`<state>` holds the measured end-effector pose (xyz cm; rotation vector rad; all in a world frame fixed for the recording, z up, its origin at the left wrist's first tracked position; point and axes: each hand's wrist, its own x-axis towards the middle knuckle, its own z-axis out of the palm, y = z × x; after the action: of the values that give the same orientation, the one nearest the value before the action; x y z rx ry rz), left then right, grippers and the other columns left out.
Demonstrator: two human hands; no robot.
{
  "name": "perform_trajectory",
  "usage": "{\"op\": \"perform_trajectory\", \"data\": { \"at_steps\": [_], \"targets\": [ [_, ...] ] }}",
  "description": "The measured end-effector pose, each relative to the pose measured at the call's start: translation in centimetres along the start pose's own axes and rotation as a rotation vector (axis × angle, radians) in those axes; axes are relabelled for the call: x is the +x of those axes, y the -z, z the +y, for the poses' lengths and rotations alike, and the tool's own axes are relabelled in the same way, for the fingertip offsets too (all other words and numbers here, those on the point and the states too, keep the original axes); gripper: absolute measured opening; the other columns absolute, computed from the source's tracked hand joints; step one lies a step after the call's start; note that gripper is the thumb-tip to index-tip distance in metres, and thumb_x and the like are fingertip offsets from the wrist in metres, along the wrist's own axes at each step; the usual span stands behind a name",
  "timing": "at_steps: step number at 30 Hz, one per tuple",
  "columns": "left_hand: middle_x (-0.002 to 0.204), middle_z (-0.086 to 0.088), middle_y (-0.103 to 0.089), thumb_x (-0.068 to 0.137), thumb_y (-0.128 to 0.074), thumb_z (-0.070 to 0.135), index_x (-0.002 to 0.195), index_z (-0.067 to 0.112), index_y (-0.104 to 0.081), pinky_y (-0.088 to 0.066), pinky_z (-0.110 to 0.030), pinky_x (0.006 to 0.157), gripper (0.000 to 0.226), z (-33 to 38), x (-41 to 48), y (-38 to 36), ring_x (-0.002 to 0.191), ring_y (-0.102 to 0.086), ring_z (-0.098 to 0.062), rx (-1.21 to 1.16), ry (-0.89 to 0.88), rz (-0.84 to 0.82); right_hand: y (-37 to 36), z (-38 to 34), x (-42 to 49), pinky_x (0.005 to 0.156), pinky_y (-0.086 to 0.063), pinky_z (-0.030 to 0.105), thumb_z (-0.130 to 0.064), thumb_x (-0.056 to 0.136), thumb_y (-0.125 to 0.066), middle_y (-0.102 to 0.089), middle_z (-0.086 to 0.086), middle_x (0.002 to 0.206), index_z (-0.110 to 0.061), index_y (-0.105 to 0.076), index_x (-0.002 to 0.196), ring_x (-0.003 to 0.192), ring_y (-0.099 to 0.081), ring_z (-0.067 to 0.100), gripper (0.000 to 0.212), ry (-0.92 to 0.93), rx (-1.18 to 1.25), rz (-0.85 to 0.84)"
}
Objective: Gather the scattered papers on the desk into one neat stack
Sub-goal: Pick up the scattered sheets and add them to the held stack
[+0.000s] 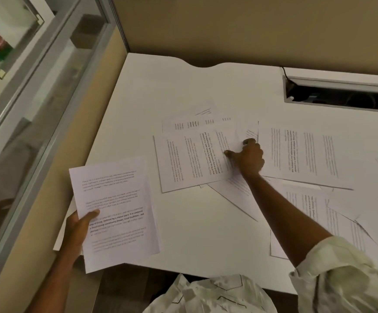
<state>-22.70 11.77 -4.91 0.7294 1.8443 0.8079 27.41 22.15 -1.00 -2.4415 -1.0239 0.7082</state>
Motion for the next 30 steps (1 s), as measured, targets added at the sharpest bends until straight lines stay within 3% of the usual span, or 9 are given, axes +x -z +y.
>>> {"op": "perform_trajectory", "data": {
  "at_steps": [3, 6, 11, 15, 19, 22, 27, 30],
  "targets": [
    [0.088, 0.007, -0.081, 0.092, -0.073, 0.010, 0.101, 0.028, -0.073, -0.062, -0.034, 0.056, 0.020, 0.1, 0.0, 0.0, 0.084, -0.076, -0.025, 0.004, -0.001, -0.004, 0.2, -0.4, 0.9, 0.109, -0.043, 0.048, -0.048, 0.076, -0.089, -0.063, 0.008, 0.133, -0.013, -0.055, 0.133, 0.129, -0.057, 0.032, 0.075, -0.060, -0.001, -0.059],
    [0.098, -0.002, -0.079, 0.092, -0.072, 0.009, 0.102, 0.027, -0.072, -0.061, -0.042, 0.069, 0.021, 0.1, 0.0, -0.1, 0.089, -0.075, -0.032, 0.001, -0.006, -0.014, 0.3, -0.6, 1.3, 0.110, -0.045, 0.051, -0.045, 0.078, -0.088, -0.065, 0.009, 0.131, -0.011, -0.063, 0.128, 0.127, -0.059, 0.034, 0.066, -0.102, 0.027, -0.124],
    [0.104, -0.006, -0.076, 0.094, -0.071, 0.009, 0.104, 0.027, -0.070, -0.060, -0.043, 0.070, 0.021, 0.2, -0.2, 0.2, 0.089, -0.074, -0.033, 0.005, -0.015, -0.047, 0.5, -0.4, 0.7, 0.092, -0.058, 0.043, -0.030, 0.087, -0.079, -0.076, 0.006, 0.113, -0.014, -0.074, 0.112, 0.100, -0.072, 0.030, 0.030, -0.033, 0.139, -0.106],
    [0.097, -0.002, -0.078, 0.094, -0.072, 0.009, 0.100, 0.027, -0.070, -0.060, -0.036, 0.057, 0.019, 0.1, -0.4, 0.3, 0.084, -0.075, -0.029, 0.011, -0.025, -0.050, 1.4, -0.2, 0.6, 0.089, -0.060, 0.043, -0.034, 0.092, -0.078, -0.076, 0.007, 0.117, -0.012, -0.074, 0.122, 0.101, -0.073, 0.032, 0.037, -0.006, 0.175, -0.064],
    [0.101, -0.007, -0.077, 0.094, -0.072, 0.011, 0.101, 0.025, -0.071, -0.060, -0.041, 0.068, 0.016, -0.2, -0.3, 0.2, 0.087, -0.074, -0.034, 0.004, -0.024, -0.059, 1.5, -0.4, 1.4, 0.088, -0.061, 0.041, -0.027, 0.096, -0.074, -0.075, 0.014, 0.118, -0.001, -0.073, 0.118, 0.102, -0.073, 0.034, 0.034, 0.035, 0.253, -0.016],
    [0.101, -0.005, -0.077, 0.094, -0.072, 0.012, 0.103, 0.026, -0.071, -0.060, -0.039, 0.067, 0.017, 0.0, -0.3, 0.2, 0.088, -0.075, -0.033, 0.016, -0.036, -0.069, 1.1, -1.0, 1.9, 0.089, -0.058, 0.035, -0.023, 0.095, -0.075, -0.071, 0.019, 0.122, 0.004, -0.069, 0.118, 0.110, -0.071, 0.037, 0.036, 0.045, 0.280, 0.044],
    [0.103, -0.008, -0.076, 0.095, -0.071, 0.011, 0.105, 0.023, -0.069, -0.060, -0.040, 0.068, 0.016, -0.1, -0.4, 0.2, 0.088, -0.074, -0.033, 0.024, -0.037, -0.072, 0.0, -2.0, 2.0, 0.110, -0.044, 0.051, -0.029, 0.082, -0.089, -0.048, 0.019, 0.142, -0.002, -0.045, 0.143, 0.135, -0.045, 0.039, 0.080, 0.027, 0.012, -0.022],
    [0.102, -0.006, -0.076, 0.095, -0.071, 0.011, 0.105, 0.023, -0.069, -0.060, -0.038, 0.066, 0.016, -0.2, -0.5, 0.1, 0.087, -0.074, -0.031, 0.018, -0.035, -0.065, -0.1, -2.4, 2.4, 0.113, -0.040, 0.057, -0.026, 0.079, -0.091, -0.045, 0.018, 0.144, -0.006, -0.039, 0.147, 0.137, -0.045, 0.040, 0.088, -0.001, -0.013, -0.039]
  ]
}}
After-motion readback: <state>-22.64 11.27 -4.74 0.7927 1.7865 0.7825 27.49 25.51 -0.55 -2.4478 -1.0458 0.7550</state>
